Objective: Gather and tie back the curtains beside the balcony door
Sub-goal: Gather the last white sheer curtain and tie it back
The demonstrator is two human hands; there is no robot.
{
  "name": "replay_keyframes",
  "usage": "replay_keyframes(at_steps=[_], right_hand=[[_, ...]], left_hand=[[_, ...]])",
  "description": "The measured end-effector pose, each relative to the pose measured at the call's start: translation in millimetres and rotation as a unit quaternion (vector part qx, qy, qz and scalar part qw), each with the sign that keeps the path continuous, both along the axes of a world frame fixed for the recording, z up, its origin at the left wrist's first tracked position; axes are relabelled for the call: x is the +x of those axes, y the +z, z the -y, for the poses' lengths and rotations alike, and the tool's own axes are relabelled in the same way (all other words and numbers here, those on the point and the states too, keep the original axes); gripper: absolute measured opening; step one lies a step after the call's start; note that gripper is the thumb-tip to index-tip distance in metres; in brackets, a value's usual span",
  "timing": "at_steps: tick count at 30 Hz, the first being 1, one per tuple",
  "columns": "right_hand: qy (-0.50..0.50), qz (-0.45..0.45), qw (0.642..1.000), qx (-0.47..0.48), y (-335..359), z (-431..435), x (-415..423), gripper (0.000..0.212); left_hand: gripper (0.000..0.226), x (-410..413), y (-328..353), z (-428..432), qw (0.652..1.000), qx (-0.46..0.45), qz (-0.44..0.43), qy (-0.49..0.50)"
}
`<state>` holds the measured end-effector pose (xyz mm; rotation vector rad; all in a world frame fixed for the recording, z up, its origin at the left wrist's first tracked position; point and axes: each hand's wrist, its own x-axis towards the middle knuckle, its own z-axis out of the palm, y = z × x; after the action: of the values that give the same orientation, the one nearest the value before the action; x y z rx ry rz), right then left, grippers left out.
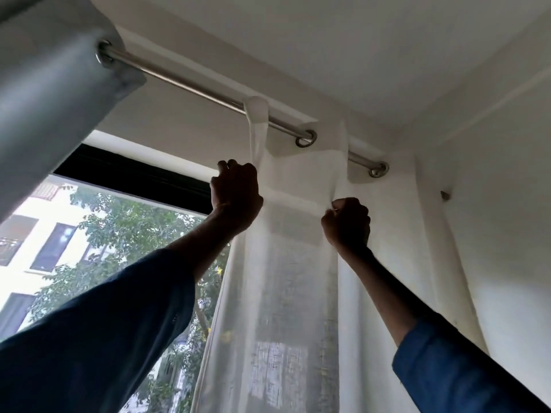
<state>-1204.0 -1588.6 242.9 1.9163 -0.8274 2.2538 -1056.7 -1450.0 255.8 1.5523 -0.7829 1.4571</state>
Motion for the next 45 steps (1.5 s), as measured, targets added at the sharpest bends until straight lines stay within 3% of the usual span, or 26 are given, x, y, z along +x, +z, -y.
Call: replay_keyframes(at_steps=[1, 4, 5, 7, 9, 10, 14, 16, 19, 22, 25, 29, 32, 38, 45], right_hand=[[0.001, 0.003, 1.0, 0.002, -1.5, 1.4, -3.1, 0.009], [0.002, 0.019, 1.0, 0.005, -2.6, 7.3, -10.3, 0.037], [0.002, 0.019, 1.0, 0.004, -2.4, 5.6, -11.0, 0.035], [-0.003, 0.013, 1.0, 0.004, -0.8, 2.6, -9.6, 0.005], [-0.004, 0.006, 1.0, 0.011, 2.9, 0.2, -3.5, 0.032], [-0.009, -0.003, 1.0, 0.005, 3.5, -2.3, -0.4, 0.034], [-0.064, -0.064, 0.995, -0.031, 6.7, -29.1, 18.1, 0.006], [-0.078, -0.074, 0.993, -0.04, 12.6, -49.7, 30.9, 0.024], [-0.066, -0.104, 0.989, -0.082, 20.0, -90.0, 62.6, 0.034], [-0.018, -0.155, 0.973, -0.17, 17.9, -137.3, 108.8, 0.032], [0.052, -0.132, 0.969, -0.202, 14.8, -167.1, 134.8, 0.025], [0.046, -0.119, 0.976, -0.178, 6.8, -150.2, 143.0, 0.028], [0.005, -0.09, 0.978, -0.186, -2.4, -128.4, 142.0, 0.01], [0.069, -0.024, 0.988, -0.139, -11.5, -103.5, 117.8, 0.014], [-0.05, -0.009, 0.965, -0.259, -35.5, -82.4, 116.4, 0.031]], left_hand=[[0.026, 2.1, 0.9, -0.9, 1.0, -0.005, -0.002, 0.007], [0.023, 13.3, 1.2, -1.8, 0.999, -0.029, 0.03, 0.013], [0.024, 17.5, 0.1, -2.0, 0.998, -0.033, 0.048, 0.01], [0.035, 25.6, -3.5, 0.1, 0.994, -0.037, 0.095, 0.034], [0.052, 34.6, -5.2, -1.1, 0.984, -0.045, 0.147, 0.093], [0.058, 40.9, -4.4, -2.1, 0.976, -0.056, 0.177, 0.109], [0.06, 48.2, -7.0, -19.8, 0.967, -0.03, 0.246, 0.066], [0.057, 55.8, -6.2, -25.9, 0.977, 0.0, 0.215, -0.002], [0.038, 71.5, 3.0, -34.3, 0.985, -0.009, 0.16, -0.067], [0.029, 82.5, 16.0, -50.6, 0.986, -0.009, 0.146, -0.087], [0.026, 106.4, 23.6, -72.9, 0.988, -0.031, 0.126, -0.087], [0.025, 127.9, 18.7, -91.2, 0.988, -0.015, 0.113, -0.101], [0.03, 117.8, 14.0, -95.6, 0.983, 0.016, 0.125, -0.134], [0.037, 86.4, -0.7, -88.4, 0.972, 0.091, 0.106, -0.189], [0.023, 62.3, -10.0, -76.8, 0.958, 0.102, 0.055, -0.263]])
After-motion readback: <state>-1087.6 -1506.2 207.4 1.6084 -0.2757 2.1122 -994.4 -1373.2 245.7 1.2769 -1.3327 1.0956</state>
